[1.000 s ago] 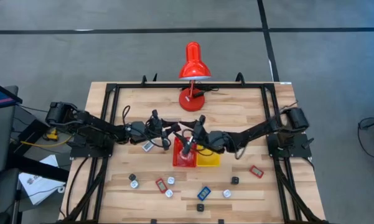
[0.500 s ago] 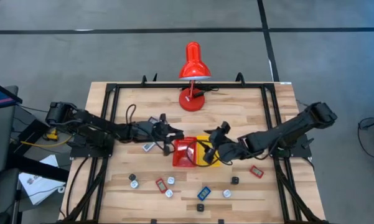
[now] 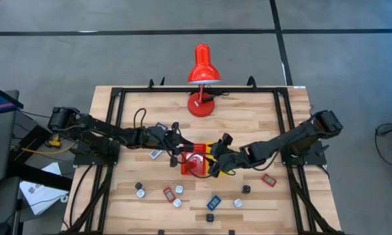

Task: Pick & Place Office items
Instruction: Put the black digital timer into the yellow bin

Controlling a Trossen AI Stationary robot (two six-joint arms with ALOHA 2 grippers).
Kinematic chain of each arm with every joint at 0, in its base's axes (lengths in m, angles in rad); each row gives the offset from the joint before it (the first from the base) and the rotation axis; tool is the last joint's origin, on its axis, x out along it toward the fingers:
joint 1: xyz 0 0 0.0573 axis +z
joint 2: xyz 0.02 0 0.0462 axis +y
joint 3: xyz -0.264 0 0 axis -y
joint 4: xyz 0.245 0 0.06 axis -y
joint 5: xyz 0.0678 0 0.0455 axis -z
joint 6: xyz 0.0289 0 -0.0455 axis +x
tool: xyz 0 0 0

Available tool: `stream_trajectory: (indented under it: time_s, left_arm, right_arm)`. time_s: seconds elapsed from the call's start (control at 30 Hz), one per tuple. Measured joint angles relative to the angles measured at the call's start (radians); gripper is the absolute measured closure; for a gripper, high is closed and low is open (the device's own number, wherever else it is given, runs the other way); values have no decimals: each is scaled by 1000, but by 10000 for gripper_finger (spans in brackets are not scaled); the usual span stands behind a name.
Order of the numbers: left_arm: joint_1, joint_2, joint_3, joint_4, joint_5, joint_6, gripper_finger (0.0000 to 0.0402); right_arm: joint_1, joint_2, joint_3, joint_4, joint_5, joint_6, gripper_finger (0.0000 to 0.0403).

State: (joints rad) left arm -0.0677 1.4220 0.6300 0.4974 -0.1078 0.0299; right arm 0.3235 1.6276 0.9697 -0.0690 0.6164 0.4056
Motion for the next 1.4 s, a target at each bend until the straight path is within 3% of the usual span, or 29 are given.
stream_trajectory:
  time_s: [0.27,0.53,0.7,1.17,1.4]
  left_arm:
    - [-4,0,0,40,73,25,346]
    - [-12,0,-1,36,87,27,346]
    - [-12,0,-1,63,87,27,345]
    - [-25,0,-5,111,88,26,345]
    - [-27,0,-5,129,89,26,345]
  right_arm:
    - [-57,73,1,222,-149,-138,153]
    - [-81,82,0,246,-177,-153,161]
    - [-81,80,0,286,-231,-155,186]
    - [-70,78,1,408,-227,-254,236]
    - [-70,78,0,433,-227,-269,310]
